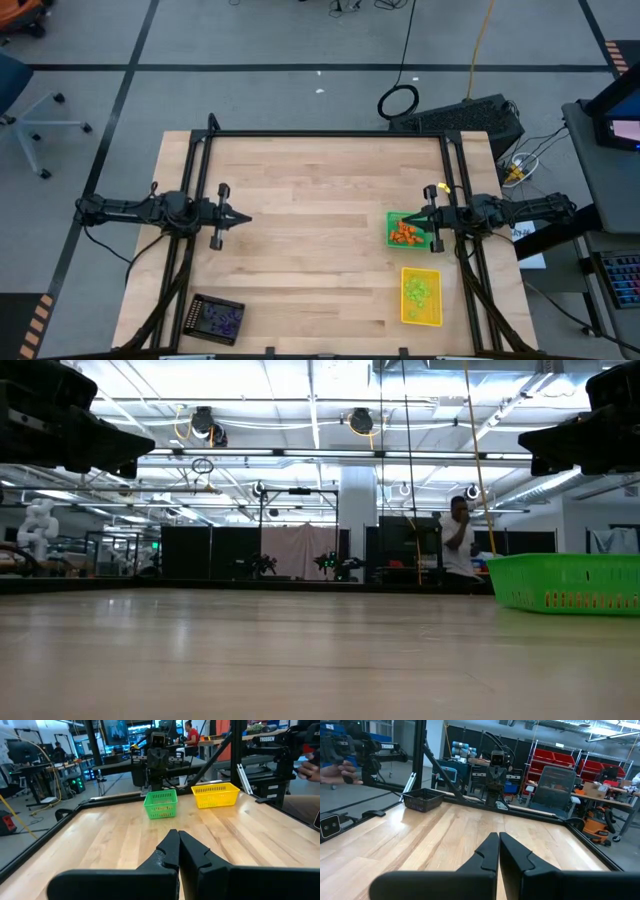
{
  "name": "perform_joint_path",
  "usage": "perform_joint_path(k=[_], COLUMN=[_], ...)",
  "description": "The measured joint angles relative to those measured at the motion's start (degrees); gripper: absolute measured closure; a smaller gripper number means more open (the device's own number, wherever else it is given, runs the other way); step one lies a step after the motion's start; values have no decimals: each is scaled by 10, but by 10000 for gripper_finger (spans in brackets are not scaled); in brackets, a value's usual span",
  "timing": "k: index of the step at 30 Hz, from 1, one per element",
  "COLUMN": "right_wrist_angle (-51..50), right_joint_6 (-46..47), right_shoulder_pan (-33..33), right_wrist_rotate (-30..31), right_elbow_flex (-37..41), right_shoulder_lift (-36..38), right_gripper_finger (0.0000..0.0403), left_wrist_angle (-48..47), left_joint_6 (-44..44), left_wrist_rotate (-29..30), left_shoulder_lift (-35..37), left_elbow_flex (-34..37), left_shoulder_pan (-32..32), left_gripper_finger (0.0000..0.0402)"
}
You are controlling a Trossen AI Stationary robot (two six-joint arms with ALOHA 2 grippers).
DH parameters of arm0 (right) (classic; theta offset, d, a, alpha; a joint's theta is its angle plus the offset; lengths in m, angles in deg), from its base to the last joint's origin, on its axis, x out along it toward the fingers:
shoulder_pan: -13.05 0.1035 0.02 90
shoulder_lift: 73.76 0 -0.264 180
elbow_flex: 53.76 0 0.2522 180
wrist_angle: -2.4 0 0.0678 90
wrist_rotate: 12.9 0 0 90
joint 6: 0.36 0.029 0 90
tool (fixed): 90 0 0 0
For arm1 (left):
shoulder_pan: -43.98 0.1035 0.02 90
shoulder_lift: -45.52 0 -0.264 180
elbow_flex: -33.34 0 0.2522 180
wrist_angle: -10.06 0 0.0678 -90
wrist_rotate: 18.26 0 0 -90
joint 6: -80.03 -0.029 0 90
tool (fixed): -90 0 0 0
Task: Sort Halloween decoration
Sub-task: Return to Home Position
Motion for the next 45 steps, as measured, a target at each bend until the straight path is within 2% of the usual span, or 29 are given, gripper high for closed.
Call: perform_joint_path(k=[20,27,45], right_wrist_angle=[2,2,-1], right_joint_6=[60,50,64], right_shoulder_pan=[0,-9,-23], right_wrist_rotate=[3,30,13], right_elbow_flex=[0,0,0], right_shoulder_lift=[0,0,-38], right_gripper_finger=[403,403,403], left_wrist_angle=[2,5,3], left_joint_6=[26,15,15], left_wrist_rotate=[-2,37,34], left_shoulder_lift=[0,0,0], left_elbow_flex=[0,0,0], left_shoulder_pan=[0,0,0], left_gripper_finger=[402,402,402])
